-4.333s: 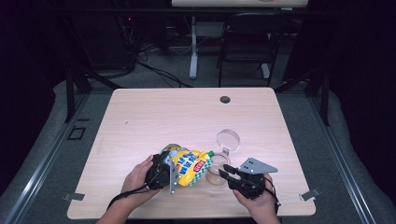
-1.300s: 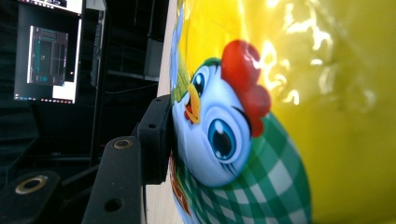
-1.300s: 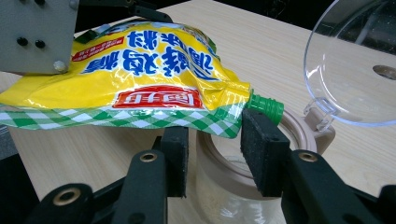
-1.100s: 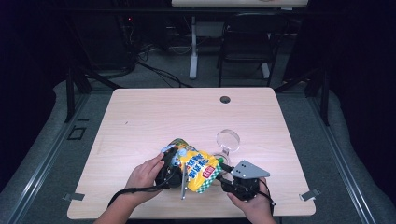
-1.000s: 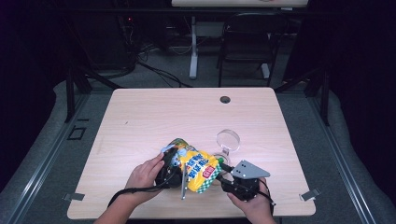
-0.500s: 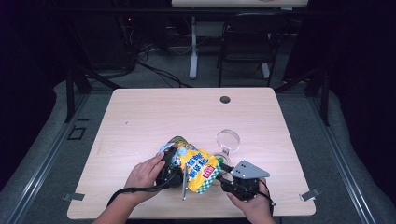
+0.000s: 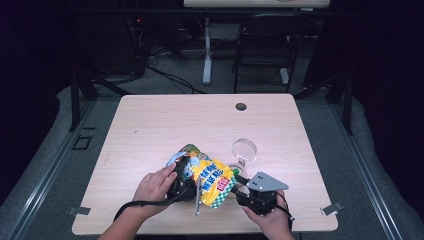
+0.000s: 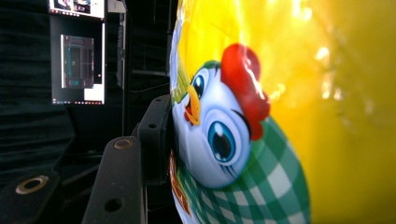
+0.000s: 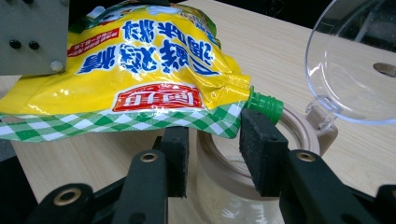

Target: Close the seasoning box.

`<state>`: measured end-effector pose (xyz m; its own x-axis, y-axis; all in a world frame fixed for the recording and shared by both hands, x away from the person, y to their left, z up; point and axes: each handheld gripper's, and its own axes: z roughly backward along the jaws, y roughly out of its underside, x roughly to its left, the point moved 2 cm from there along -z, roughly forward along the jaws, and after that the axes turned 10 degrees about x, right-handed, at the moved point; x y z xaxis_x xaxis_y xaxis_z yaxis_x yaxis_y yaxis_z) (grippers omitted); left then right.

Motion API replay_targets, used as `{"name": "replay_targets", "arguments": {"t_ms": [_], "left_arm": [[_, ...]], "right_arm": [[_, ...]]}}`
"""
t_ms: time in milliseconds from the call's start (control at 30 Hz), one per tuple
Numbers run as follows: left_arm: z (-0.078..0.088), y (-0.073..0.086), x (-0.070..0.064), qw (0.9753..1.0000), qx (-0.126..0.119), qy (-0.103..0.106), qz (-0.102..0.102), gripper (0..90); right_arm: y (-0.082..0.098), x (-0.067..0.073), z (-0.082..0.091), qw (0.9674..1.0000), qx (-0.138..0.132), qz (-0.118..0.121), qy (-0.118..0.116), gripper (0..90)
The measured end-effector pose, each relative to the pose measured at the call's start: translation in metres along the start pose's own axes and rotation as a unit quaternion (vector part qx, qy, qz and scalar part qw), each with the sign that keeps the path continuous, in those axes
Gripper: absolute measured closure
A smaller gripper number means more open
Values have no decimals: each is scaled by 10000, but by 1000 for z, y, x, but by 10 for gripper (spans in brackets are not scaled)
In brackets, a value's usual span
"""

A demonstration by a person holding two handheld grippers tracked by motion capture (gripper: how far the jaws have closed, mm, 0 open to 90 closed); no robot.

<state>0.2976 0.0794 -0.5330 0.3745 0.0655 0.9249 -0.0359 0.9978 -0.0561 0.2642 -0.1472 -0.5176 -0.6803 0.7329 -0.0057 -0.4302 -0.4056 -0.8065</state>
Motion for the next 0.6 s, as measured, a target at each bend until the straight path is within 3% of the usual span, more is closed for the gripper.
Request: {"name": "replay_targets", "arguments": {"t_ms": [600], "left_arm": [[2,0,2,9998,82,-112,-172,523]], "right_arm": [[1,0,-2,10000,38,-16,-11,636]]}}
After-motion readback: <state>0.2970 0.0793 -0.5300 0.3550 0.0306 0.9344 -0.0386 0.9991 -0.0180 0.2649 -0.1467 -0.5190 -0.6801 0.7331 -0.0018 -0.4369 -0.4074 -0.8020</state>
